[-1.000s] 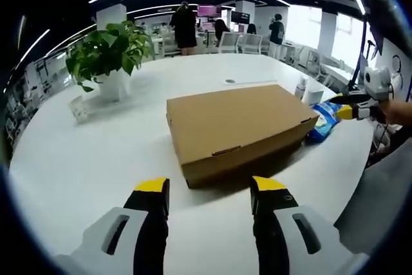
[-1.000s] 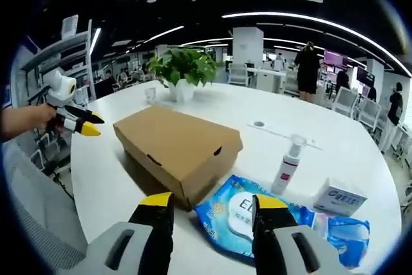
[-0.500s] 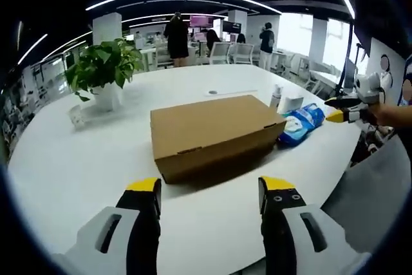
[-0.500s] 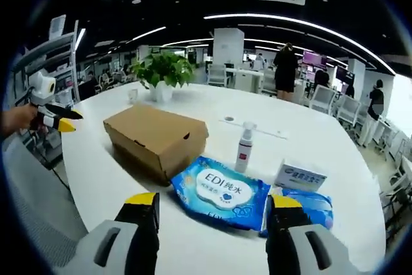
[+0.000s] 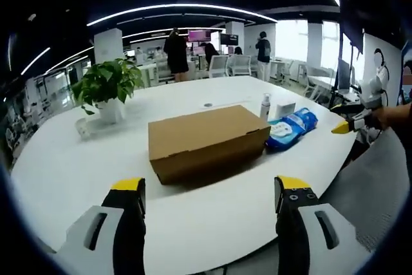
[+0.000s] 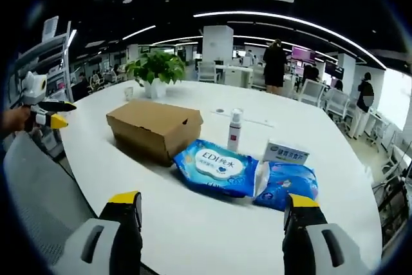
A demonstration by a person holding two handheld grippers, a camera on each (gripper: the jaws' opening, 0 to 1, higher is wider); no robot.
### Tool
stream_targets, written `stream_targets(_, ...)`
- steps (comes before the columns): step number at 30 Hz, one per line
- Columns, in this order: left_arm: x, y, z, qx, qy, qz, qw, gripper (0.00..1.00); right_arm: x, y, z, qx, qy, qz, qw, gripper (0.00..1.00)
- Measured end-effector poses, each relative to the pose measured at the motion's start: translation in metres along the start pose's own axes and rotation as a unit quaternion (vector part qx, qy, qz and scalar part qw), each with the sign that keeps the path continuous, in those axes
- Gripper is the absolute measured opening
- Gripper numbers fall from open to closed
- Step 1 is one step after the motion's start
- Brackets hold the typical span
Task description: Operate the shoe box by opening the lid, removing the specified soft item, and placing it in the target area until the item is outside and the box remains undamaged.
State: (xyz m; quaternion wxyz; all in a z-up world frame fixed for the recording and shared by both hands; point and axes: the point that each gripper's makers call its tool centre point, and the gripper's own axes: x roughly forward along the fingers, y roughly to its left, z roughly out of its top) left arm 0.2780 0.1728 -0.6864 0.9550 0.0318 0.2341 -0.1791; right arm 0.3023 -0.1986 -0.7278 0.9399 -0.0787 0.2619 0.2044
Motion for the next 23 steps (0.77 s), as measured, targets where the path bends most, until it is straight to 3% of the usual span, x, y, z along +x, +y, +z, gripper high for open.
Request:
stream_targets(11,-0.014,0.001,-0.017,-0.008,0.0,0.021,0.9997,0.99,-0.02,0.004,-0.007,0.021,-0.013,-0.013,0.9996,0.99)
stream_targets(23,-0.014,-0.001,-0.02,-0.01,0.002,0.023,0.9997,1.0,-0.023,0.003,-0.008,0.02,-0.014,-0.018,0.9995,0.99)
